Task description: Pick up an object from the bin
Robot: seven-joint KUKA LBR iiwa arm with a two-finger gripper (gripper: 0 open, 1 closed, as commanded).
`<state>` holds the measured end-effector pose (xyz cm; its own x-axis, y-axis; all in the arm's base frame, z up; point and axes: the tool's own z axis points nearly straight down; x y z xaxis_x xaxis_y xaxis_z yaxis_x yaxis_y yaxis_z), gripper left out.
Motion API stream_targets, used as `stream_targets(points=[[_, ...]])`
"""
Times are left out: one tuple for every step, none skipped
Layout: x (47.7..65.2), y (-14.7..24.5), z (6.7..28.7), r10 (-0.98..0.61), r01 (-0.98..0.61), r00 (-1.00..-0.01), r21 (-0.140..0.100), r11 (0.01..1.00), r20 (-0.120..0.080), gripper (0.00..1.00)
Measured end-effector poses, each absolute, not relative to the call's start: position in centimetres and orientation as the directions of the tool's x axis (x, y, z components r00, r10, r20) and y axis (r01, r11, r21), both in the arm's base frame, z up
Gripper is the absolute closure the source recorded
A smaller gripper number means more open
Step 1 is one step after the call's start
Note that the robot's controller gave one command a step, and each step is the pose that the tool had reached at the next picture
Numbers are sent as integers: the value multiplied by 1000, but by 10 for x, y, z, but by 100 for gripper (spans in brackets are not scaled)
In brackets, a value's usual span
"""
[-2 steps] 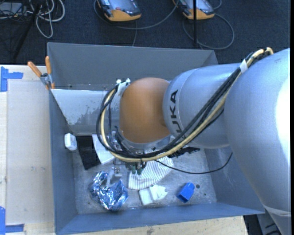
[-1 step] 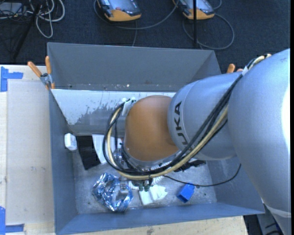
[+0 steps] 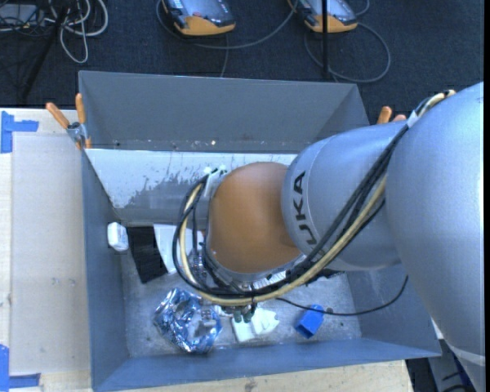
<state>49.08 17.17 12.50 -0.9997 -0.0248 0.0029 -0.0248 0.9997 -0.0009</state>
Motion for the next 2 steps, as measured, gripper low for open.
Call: stream_targets(points=[[490,160,87,181,181,-983,-2,983,17,0],[473,166,77,148,148,-989,2,989,15,100]])
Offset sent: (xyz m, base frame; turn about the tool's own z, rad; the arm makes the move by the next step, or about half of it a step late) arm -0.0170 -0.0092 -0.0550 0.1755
